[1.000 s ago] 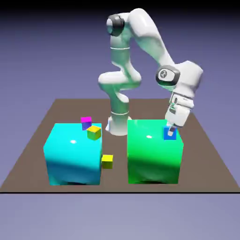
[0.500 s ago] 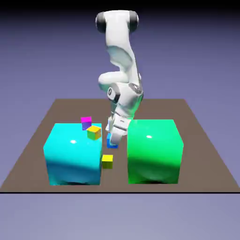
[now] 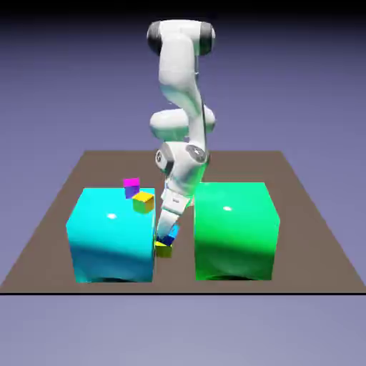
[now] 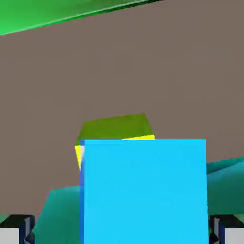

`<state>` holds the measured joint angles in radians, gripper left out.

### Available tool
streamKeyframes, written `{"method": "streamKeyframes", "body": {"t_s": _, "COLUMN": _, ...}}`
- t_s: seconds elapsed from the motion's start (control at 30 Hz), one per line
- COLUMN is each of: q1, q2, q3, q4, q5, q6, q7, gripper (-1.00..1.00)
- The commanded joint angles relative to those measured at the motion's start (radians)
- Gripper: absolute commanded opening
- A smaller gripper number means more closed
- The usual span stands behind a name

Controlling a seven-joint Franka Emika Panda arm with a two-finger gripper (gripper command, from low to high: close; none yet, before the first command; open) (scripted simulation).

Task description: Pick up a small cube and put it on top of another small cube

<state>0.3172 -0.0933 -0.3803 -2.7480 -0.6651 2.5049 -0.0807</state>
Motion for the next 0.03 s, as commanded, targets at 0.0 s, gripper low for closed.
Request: {"method": "streamKeyframes", "body": {"t_s": 0.0, "q1": 0.002, "q2": -0.024, "q3": 0.005, "q4": -0.001, "q5": 0.011, "q6": -0.023, "q7": -0.009, "gripper": 1.0}}
